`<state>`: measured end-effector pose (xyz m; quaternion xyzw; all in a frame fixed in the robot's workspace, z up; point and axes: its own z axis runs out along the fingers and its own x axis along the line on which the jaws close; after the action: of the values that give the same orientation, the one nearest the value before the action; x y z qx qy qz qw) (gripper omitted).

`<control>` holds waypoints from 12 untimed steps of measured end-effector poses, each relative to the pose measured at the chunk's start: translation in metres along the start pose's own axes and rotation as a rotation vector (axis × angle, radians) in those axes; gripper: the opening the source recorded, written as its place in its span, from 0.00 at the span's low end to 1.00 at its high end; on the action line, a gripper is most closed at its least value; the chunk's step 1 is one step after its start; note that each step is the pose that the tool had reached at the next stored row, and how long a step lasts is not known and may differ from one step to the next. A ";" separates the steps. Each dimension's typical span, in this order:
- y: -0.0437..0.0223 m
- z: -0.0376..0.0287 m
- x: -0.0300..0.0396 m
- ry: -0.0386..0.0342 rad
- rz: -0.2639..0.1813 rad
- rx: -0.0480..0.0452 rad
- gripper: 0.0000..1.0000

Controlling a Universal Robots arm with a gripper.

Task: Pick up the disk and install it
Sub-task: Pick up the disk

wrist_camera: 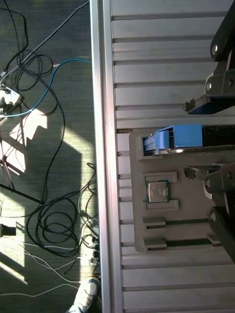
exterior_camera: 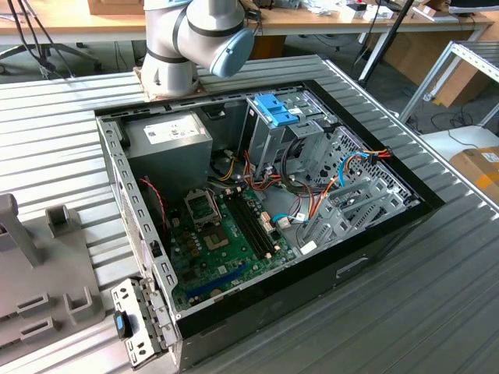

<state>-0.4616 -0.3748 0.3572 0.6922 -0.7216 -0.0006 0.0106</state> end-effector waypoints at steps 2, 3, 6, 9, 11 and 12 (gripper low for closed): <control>0.0000 0.0000 0.0000 0.0000 0.000 0.0000 0.54; 0.0000 0.0001 0.0000 0.0000 0.000 0.0000 0.54; 0.0000 0.0012 0.0000 0.0000 0.000 0.0001 0.54; 0.0000 0.0027 0.0000 0.0000 0.000 0.0000 0.54; 0.0000 0.0029 0.0000 0.0001 0.000 -0.0002 0.54; 0.0000 0.0029 0.0000 0.0001 0.000 -0.0001 0.54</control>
<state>-0.4617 -0.3748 0.3543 0.6922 -0.7216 -0.0006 0.0107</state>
